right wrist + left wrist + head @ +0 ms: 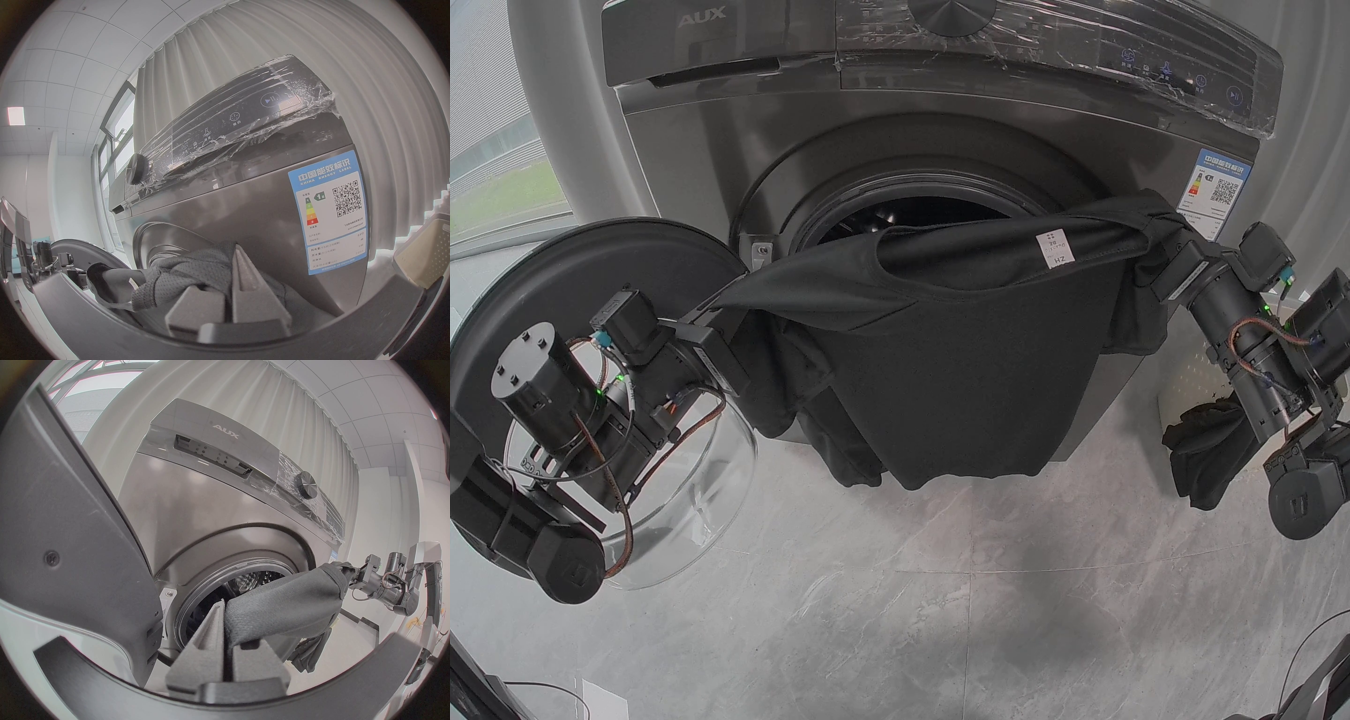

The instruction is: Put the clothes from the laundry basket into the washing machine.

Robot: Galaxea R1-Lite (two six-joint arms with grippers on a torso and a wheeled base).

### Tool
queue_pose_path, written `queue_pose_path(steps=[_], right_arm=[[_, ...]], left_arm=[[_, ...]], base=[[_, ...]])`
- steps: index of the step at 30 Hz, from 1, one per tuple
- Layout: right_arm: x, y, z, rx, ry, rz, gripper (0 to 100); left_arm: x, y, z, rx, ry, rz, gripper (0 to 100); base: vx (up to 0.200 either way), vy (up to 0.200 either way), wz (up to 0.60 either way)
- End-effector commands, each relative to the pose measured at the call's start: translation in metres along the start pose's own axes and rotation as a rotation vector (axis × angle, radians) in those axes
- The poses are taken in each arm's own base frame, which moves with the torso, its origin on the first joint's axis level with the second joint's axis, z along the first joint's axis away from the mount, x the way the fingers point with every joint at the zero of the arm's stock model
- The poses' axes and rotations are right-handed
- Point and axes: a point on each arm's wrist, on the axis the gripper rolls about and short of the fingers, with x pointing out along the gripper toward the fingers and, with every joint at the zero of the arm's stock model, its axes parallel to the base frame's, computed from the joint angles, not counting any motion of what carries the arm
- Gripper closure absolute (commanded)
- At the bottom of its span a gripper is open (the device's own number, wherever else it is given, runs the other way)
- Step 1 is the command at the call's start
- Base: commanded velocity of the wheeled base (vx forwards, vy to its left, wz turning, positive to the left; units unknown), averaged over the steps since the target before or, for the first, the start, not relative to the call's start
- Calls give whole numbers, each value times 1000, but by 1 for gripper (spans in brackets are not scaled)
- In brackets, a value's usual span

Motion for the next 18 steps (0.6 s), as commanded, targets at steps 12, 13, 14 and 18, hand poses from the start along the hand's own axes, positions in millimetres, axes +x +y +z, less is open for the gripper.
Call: queue_pose_path(steps=[12, 13, 14, 18], right_arm=[[-14, 17, 6, 35, 19, 50, 100], [-14, 17, 6, 35, 19, 50, 100], [-14, 17, 6, 35, 20, 50, 100], [-15, 15, 4, 29, 30, 44, 100]], left_arm=[[-21, -11, 5, 50, 26, -35, 100], [-20, -11, 5, 49, 25, -37, 100], [-20, -12, 5, 46, 22, -39, 100], [-19, -11, 6, 43, 20, -37, 100]], base=[[0, 0, 0], [0, 0, 0], [0, 0, 0], [0, 0, 0]])
